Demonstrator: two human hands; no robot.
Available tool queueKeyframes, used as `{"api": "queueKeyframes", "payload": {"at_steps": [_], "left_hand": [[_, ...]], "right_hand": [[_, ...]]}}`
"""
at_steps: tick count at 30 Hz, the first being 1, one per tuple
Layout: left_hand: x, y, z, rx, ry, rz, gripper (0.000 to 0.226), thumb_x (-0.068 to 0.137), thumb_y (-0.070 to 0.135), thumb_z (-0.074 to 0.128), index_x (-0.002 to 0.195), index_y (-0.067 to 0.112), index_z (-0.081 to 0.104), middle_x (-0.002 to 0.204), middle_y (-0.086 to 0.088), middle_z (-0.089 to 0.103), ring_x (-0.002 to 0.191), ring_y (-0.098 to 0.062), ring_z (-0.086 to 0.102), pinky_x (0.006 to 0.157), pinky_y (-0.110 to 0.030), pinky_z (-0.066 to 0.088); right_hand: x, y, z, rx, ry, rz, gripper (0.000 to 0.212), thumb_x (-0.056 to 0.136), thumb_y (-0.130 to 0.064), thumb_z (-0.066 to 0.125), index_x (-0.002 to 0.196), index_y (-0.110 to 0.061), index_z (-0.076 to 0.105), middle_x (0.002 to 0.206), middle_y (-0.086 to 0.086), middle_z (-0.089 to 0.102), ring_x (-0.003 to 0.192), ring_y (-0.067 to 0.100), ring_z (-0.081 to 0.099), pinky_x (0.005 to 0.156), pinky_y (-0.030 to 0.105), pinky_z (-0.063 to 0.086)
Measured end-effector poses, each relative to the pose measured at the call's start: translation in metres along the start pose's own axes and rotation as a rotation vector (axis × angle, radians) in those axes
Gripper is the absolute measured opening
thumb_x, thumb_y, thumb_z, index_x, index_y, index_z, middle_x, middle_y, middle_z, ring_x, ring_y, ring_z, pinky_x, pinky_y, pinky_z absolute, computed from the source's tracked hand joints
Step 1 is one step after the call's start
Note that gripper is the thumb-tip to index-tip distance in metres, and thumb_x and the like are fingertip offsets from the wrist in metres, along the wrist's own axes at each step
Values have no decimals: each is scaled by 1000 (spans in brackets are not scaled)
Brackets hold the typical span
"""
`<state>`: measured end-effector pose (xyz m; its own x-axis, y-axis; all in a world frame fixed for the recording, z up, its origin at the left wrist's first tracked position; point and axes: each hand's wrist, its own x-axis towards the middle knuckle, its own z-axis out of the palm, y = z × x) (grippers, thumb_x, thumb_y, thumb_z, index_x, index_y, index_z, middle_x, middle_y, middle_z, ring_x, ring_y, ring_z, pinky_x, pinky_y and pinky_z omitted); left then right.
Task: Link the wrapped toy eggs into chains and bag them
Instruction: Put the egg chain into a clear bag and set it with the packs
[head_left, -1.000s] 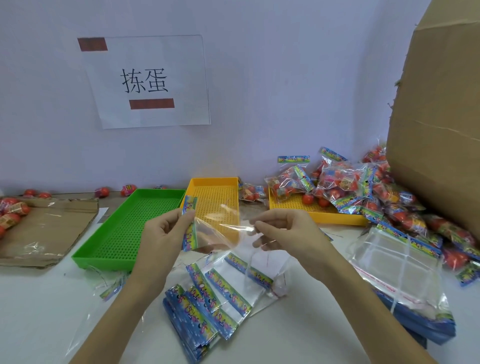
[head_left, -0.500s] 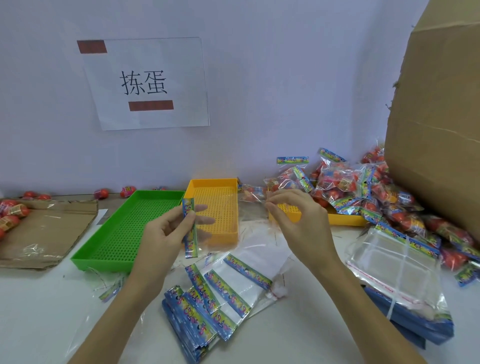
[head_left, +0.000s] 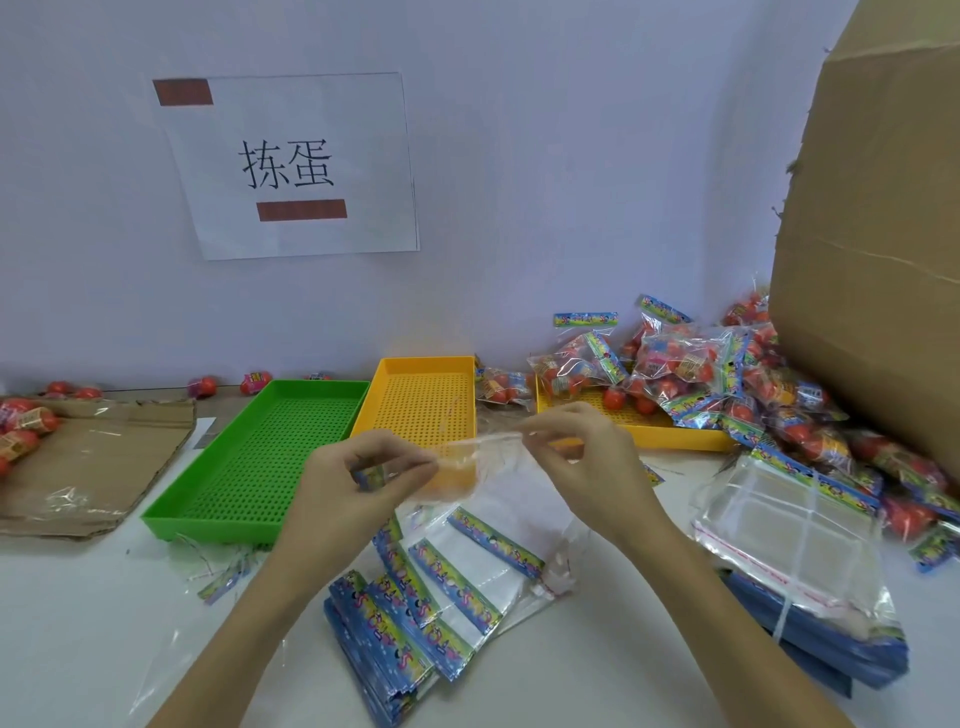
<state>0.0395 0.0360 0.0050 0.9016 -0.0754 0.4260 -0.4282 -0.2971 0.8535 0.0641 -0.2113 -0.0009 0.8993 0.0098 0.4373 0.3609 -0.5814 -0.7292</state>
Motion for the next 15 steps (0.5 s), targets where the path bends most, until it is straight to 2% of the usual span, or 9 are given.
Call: {"api": "queueKeyframes", "payload": {"at_steps": [2,4,6,7,8,10,11,13,15], "left_hand": [[0,-1,1,124,42,237,7,83,13,83,87,18,80,83,4,71,82,-11,67,76,-17,50],[0,-5,3,316,54,491,11,82,7,84,91,13,82,90,2,67,85,-15,64,73,-20,50],[0,-9,7,424,33,619,17,78,1,87,91,12,83,95,0,67,89,-19,60,68,-24,49],[0,-11,10,444,3,645,18,77,1,88,90,13,83,97,0,67,90,-19,58,67,-25,49],[-1,-12,13,461,-40,670,16,78,3,87,90,14,83,100,0,68,93,-19,57,68,-27,50],[-3,-16,16,529,-161,692,10,82,20,85,92,19,83,113,0,69,106,-19,58,77,-36,56],[-5,-17,15,562,-232,661,16,83,34,85,97,25,83,126,3,66,118,-18,56,87,-41,55],[-10,-17,14,504,-376,496,40,83,68,74,113,42,78,154,15,47,144,-12,38,110,-43,37],[-12,-11,17,260,-362,299,59,85,86,51,124,47,71,162,21,34,153,-9,25,115,-37,26]], "right_hand": [[-1,-5,0,191,-9,167,11,101,-25,64,103,-25,75,103,-3,72,82,10,72,68,21,60],[1,-11,-4,559,-130,475,43,101,-51,53,107,-10,68,100,16,76,79,23,77,63,29,62],[1,-14,-13,900,-383,713,75,94,-70,50,121,0,56,107,28,74,95,37,76,72,38,64],[0,-14,-17,998,-484,732,78,92,-68,56,129,0,50,113,30,72,104,40,73,79,40,63],[-1,-14,-19,1037,-532,688,70,93,-58,64,133,-3,48,117,29,71,110,40,72,83,39,62],[-1,-13,-20,1023,-456,573,50,92,-22,75,132,-8,49,117,24,73,110,36,72,86,36,62],[0,-13,-18,1001,-379,547,51,90,-10,75,132,-10,47,114,23,74,108,36,73,86,36,62],[-1,-12,-15,913,-273,486,55,86,-7,77,132,-12,48,108,21,76,102,34,75,83,34,62],[-3,-16,-11,829,-257,412,43,82,-11,81,121,-11,60,102,19,78,97,31,76,79,30,62]]}}
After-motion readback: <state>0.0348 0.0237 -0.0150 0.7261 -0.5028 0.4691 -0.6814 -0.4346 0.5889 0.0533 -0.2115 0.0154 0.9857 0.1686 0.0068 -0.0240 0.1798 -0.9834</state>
